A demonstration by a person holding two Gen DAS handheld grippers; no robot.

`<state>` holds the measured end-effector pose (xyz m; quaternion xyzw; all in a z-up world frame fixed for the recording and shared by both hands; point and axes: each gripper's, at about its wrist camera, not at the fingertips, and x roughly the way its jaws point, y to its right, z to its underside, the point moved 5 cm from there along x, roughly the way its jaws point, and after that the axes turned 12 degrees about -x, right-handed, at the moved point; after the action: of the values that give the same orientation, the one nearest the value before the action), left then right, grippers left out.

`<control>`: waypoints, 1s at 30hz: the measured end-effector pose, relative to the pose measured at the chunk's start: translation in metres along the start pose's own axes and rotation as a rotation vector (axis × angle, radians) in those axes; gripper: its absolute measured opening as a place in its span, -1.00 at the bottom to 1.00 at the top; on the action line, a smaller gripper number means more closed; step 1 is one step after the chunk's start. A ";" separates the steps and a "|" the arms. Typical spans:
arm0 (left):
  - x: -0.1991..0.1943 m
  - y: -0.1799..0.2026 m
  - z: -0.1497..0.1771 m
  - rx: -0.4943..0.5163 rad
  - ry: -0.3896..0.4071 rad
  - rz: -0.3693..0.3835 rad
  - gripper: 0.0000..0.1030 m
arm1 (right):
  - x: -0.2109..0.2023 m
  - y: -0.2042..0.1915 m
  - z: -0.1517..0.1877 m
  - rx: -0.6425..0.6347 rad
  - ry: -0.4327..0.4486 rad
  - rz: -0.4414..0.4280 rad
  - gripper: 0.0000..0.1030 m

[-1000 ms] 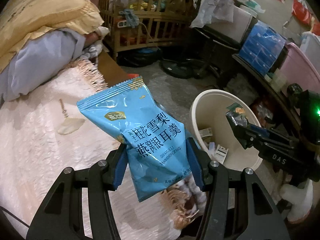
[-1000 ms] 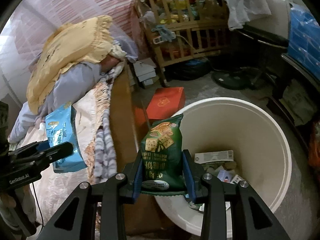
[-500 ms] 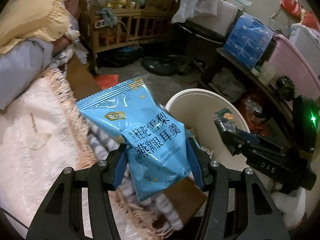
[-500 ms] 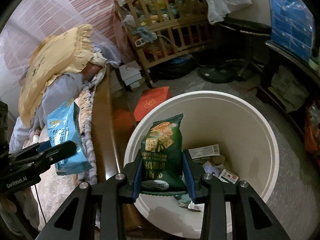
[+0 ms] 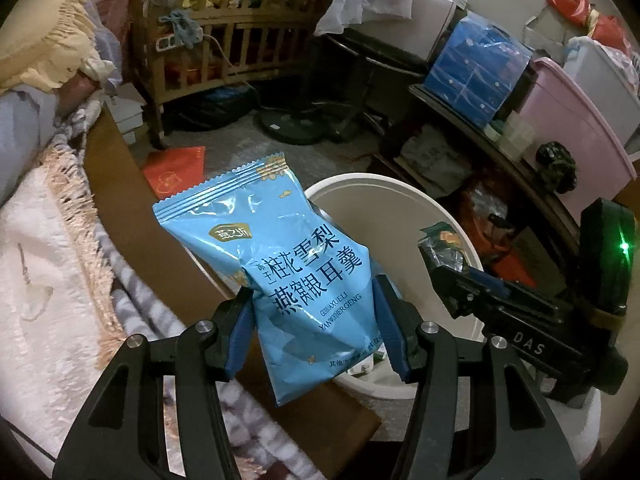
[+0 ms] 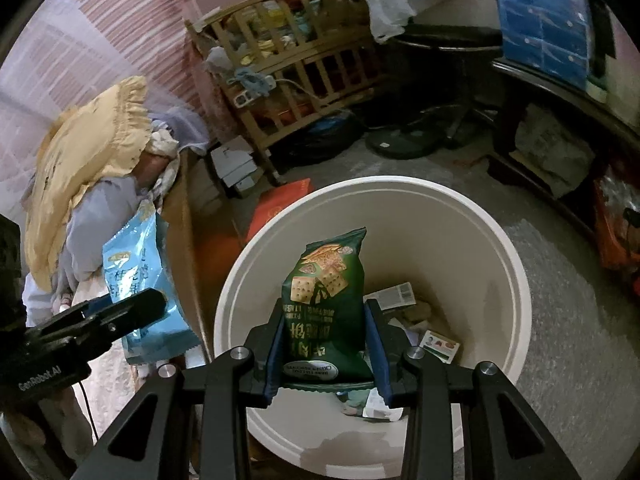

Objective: Collect trash
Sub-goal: 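Open both tools to drop the snack bag and packet into the bucket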

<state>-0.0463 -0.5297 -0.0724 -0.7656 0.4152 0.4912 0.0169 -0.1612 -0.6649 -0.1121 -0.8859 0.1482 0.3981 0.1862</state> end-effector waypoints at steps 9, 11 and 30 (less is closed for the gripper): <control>0.009 0.004 -0.003 0.009 -0.011 0.025 0.05 | 0.003 0.008 0.002 0.028 -0.005 0.012 -0.26; 0.010 0.005 -0.003 0.011 -0.009 0.033 0.06 | 0.003 0.008 0.002 0.034 -0.004 0.012 -0.23; -0.018 -0.012 0.001 0.010 0.069 0.008 0.25 | -0.018 0.011 0.003 0.075 0.052 0.054 0.20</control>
<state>-0.0424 -0.5103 -0.0637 -0.7802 0.4210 0.4627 0.0045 -0.1790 -0.6712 -0.1022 -0.8840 0.1919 0.3739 0.2045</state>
